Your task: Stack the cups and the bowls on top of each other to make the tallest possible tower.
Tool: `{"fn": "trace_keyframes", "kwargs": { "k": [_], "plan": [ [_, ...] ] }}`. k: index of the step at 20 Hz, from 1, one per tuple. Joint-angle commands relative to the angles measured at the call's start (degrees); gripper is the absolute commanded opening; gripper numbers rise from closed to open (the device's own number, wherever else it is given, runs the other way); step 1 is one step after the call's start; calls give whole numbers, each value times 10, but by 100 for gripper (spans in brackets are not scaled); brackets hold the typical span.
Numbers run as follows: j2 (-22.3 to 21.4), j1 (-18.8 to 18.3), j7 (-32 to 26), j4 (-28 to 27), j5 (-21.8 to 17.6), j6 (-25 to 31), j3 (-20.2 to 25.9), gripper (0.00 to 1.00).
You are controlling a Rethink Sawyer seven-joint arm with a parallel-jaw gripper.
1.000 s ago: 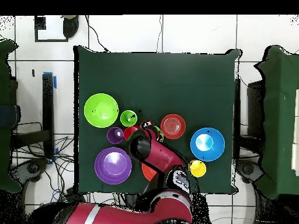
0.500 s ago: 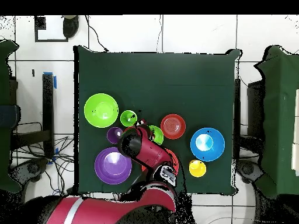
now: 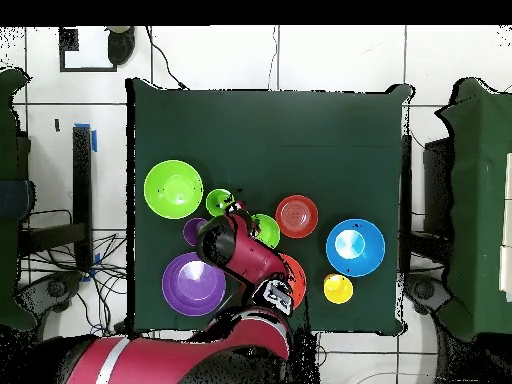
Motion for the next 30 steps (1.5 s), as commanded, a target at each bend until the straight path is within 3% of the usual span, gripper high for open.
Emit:
{"fn": "trace_keyframes", "kwargs": {
  "k": [1,6,10,11,21,30],
  "plan": [
    [21,6,101,-34,22,19,38,100],
    [25,-28,82,-16,-28,-10,54,100],
    [44,-29,77,-21,-44,-28,54,100],
    [44,-33,74,-21,-52,-29,53,0],
    [35,-42,74,-23,-72,-22,48,0],
    [35,-33,75,-31,-63,-8,41,0]
  ]
}}
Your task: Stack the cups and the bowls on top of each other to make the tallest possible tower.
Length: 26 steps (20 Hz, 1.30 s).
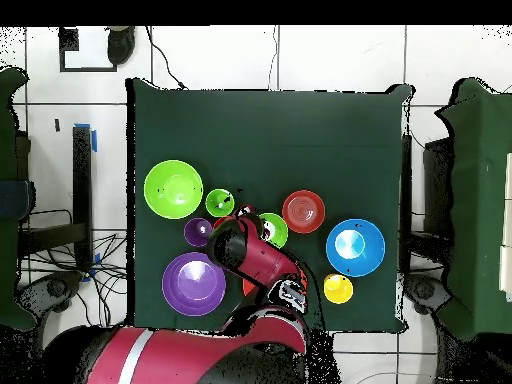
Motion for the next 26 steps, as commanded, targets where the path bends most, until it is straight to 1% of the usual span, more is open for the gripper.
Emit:
{"fn": "trace_keyframes", "kwargs": {
  "k": [1,8,18,26],
  "plan": [
    [31,-3,75,-33,-12,-3,43,0],
    [36,17,64,-61,10,28,24,0],
    [45,48,67,-101,38,79,-10,0],
    [50,63,64,-137,42,122,-32,0]
  ]
}}
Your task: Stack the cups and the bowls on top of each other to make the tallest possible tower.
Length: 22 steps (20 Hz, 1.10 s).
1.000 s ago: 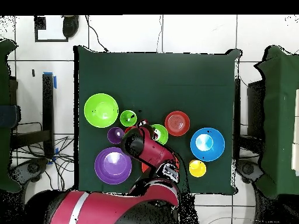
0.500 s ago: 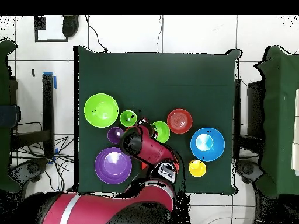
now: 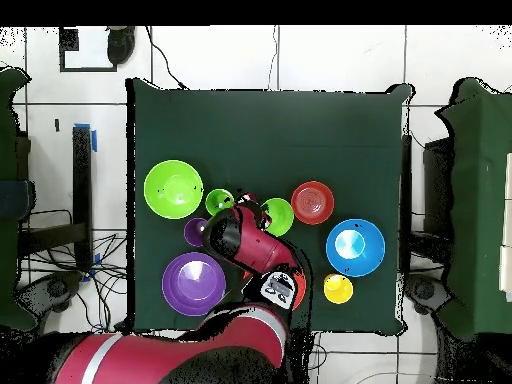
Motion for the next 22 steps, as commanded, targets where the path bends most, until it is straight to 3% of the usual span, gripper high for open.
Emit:
{"fn": "trace_keyframes", "kwargs": {
  "k": [1,9,16,22],
  "plan": [
    [35,20,64,-85,31,108,15,0],
    [48,33,68,-138,31,166,-13,0],
    [86,55,75,-214,28,224,-61,0],
    [83,43,57,-247,6,252,-67,0]
  ]
}}
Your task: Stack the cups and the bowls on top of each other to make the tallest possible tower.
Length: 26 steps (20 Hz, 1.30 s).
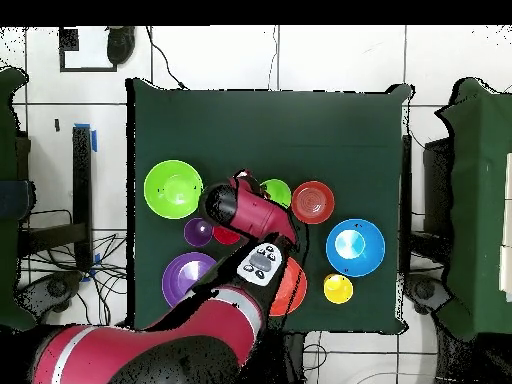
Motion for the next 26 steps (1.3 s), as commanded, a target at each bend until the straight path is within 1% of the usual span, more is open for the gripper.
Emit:
{"fn": "trace_keyframes", "kwargs": {
  "k": [1,5,9,13,16,19,21,23,25,26],
  "plan": [
    [22,-6,53,-105,-9,104,10,0],
    [10,-23,25,-120,-30,122,17,0],
    [11,-36,4,-127,-46,105,29,0],
    [1,-38,-17,-131,-68,112,35,0],
    [-6,-30,-26,-135,-87,121,37,0],
    [-10,-22,-31,-138,-105,117,44,0],
    [-6,-13,-36,-151,-120,121,39,0],
    [-4,-11,-44,-163,-137,119,41,0],
    [7,-2,-31,-177,-142,121,25,0],
    [20,6,-22,-192,-145,129,9,0]
  ]
}}
